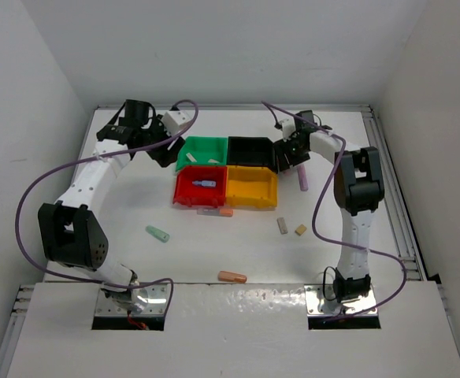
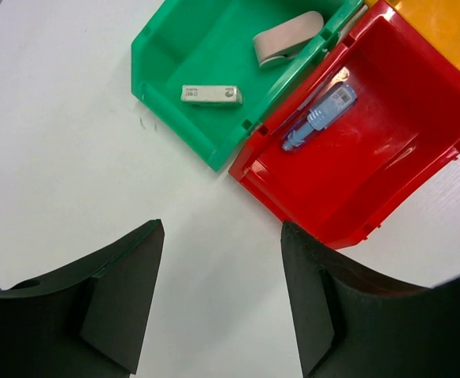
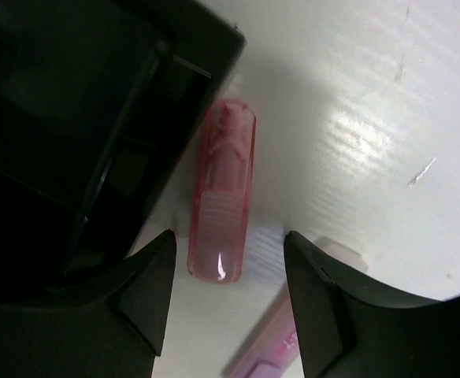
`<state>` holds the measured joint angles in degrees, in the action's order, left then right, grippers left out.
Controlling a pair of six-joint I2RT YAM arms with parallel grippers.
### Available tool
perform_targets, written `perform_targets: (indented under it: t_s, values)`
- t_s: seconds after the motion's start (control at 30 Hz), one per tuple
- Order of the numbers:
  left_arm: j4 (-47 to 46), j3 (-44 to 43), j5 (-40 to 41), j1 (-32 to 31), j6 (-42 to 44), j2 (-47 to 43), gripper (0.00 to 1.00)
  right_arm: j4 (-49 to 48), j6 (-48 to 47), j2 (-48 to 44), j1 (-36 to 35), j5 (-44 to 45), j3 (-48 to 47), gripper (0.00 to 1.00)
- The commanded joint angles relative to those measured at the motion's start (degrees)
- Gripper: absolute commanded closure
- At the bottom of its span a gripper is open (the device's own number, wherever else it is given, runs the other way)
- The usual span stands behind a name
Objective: Sort the stationery into containers
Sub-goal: Pick up the stationery from the center of the board.
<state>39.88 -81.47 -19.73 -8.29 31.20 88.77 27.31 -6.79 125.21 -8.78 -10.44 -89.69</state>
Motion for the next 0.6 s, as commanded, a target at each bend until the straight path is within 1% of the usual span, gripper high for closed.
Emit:
perform_targets:
  t_s: [0.0, 0.07, 0.1, 0.17, 0.2, 0.3, 0.33, 0.43, 0.47, 0.5, 0.57]
  values:
    - [0.0, 0.1, 0.3, 1.1, -0.7, -2.5, 0.32, -2.0, -1.6, 1.2, -0.5, 0.9, -3.1, 0.43]
    - [0.0, 0.3, 0.3, 1.5, -1.1, -2.6, 0.33, -2.0, -2.2, 1.6, -0.5, 0.8, -3.2, 0.45]
    - [0.1, 0.2, 0.1, 2.2, -1.2, -2.6, 0.33, -1.9, -2.8, 1.8, -0.5, 0.9, -3.1, 0.5]
    - [-0.1, 0.3, -0.2, 3.5, -1.7, -2.6, 0.33, -1.5, -3.4, 1.6, -0.5, 1.1, -2.5, 0.57]
    - [-0.2, 0.6, -0.4, 3.9, -1.9, -2.6, 0.33, -1.0, -4.0, 0.9, -0.4, 1.1, -2.2, 0.65]
    - [-1.2, 1.1, -0.9, 5.9, -2.6, -2.1, 0.34, 0.2, -4.4, -1.0, 0.9, 1.2, -0.8, 0.73]
    - [-1.5, 1.6, -1.1, 6.4, -3.5, -1.8, 0.34, 0.5, -4.4, -2.6, 1.6, 1.0, -0.5, 0.78]
    - [-2.9, 2.3, -2.4, 8.3, -5.4, -0.7, 0.35, 2.9, -4.8, -6.1, 4.1, 0.4, 0.0, 0.84]
    - [-3.1, 2.4, -3.4, 10.5, -5.4, -0.4, 0.35, 3.7, -5.3, -7.9, 5.5, 0.2, 0.1, 0.86]
    - [-3.2, 3.2, -3.6, 10.8, -5.4, -0.4, 0.35, 4.1, -5.4, -9.1, 6.0, -0.2, 0.0, 0.89]
    - [-3.7, 4.6, -3.9, 11.7, -3.3, -1.1, 0.36, 5.0, -6.3, -12.2, 7.1, -0.9, -0.4, 0.92]
